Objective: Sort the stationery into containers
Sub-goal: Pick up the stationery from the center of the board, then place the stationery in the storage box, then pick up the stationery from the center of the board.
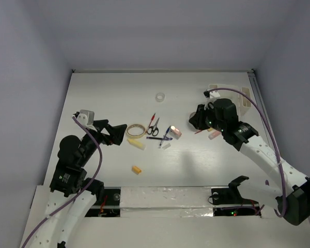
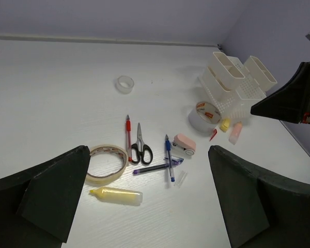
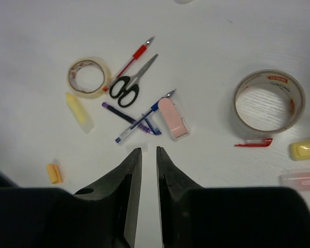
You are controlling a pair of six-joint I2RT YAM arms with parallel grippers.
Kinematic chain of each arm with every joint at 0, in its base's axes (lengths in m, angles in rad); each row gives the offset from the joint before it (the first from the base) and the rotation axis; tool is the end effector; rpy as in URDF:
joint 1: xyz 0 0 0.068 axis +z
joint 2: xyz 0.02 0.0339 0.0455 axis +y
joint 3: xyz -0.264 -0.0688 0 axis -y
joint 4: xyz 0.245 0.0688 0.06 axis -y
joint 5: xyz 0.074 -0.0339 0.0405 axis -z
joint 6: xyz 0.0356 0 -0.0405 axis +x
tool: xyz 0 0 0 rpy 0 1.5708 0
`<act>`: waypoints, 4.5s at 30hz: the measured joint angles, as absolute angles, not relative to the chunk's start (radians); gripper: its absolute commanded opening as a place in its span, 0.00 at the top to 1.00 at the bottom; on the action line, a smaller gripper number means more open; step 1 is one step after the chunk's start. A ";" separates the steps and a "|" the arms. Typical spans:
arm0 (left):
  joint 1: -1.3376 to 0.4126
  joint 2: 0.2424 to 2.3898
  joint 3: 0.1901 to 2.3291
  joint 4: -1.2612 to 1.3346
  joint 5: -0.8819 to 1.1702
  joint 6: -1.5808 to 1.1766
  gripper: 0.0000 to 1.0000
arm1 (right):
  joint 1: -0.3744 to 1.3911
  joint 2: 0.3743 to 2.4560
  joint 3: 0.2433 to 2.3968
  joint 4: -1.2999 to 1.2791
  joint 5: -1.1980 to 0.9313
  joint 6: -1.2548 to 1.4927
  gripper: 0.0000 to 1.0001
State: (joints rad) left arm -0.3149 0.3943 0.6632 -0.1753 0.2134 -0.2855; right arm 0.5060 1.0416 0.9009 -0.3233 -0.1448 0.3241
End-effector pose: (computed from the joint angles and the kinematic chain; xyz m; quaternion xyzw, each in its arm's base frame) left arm 0.0973 -0.0396 0.3480 0.0886 0.6682 -0.2859 0.6811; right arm 0.2034 0.1186 0.3176 -0.1149 0.8416 0.2677 0.4549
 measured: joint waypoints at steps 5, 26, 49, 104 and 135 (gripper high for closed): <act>-0.315 0.395 0.663 -0.176 0.218 -0.285 0.01 | 0.520 1.108 0.918 -0.358 -0.059 0.302 0.73; -0.315 0.540 0.663 -0.189 0.144 -0.307 0.39 | 0.558 1.640 1.168 -0.419 0.242 0.210 0.54; -0.315 0.600 0.663 -0.212 0.075 -0.324 0.42 | 0.543 1.813 1.231 -0.433 0.358 0.190 0.82; -0.312 0.571 0.663 -0.214 0.105 -0.324 0.42 | 0.106 1.528 1.211 -0.287 0.273 0.250 0.48; -0.294 0.547 0.663 -0.214 0.116 -0.323 0.42 | 0.533 2.304 1.909 -0.288 0.220 0.289 0.52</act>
